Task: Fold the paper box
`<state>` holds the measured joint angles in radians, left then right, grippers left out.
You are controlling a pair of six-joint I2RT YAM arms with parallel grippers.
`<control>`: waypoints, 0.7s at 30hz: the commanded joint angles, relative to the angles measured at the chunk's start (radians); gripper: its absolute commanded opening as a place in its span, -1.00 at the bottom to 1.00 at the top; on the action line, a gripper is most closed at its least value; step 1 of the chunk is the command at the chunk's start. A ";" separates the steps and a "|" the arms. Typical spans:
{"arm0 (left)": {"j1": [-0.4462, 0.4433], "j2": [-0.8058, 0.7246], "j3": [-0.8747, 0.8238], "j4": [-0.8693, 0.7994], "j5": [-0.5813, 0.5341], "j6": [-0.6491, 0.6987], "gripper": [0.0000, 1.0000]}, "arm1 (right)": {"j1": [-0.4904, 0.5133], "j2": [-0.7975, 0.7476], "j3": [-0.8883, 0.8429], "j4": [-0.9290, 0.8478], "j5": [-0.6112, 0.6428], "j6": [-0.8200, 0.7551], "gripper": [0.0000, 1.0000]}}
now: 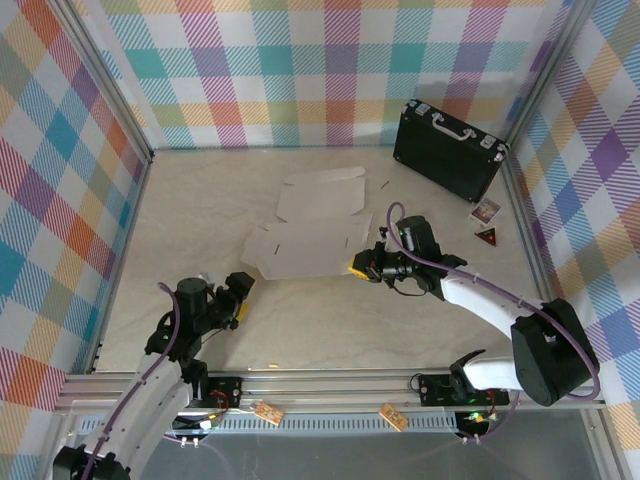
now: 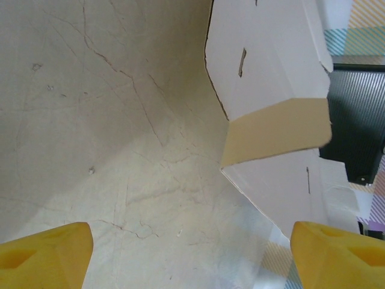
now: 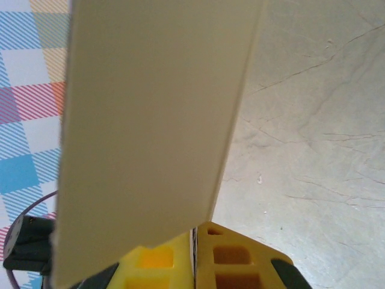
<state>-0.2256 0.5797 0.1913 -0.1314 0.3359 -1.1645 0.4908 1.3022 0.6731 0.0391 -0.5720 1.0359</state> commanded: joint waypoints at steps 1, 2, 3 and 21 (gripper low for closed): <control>0.005 0.074 0.047 0.130 0.002 0.023 0.70 | -0.004 0.019 -0.013 0.067 -0.050 0.029 -1.00; 0.003 0.106 0.074 0.118 -0.002 0.035 0.68 | -0.004 0.021 -0.014 0.068 -0.052 0.031 -1.00; 0.003 0.129 0.086 0.116 -0.007 0.041 0.67 | -0.004 0.022 -0.014 0.068 -0.052 0.030 -1.00; 0.009 -0.201 0.006 -0.093 -0.291 -0.228 0.57 | -0.004 0.054 -0.023 0.139 -0.067 0.065 -1.00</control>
<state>-0.2256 0.3737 0.1818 -0.1738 0.0872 -1.3338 0.4908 1.3521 0.6621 0.1146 -0.6079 1.0824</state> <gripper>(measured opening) 0.782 0.059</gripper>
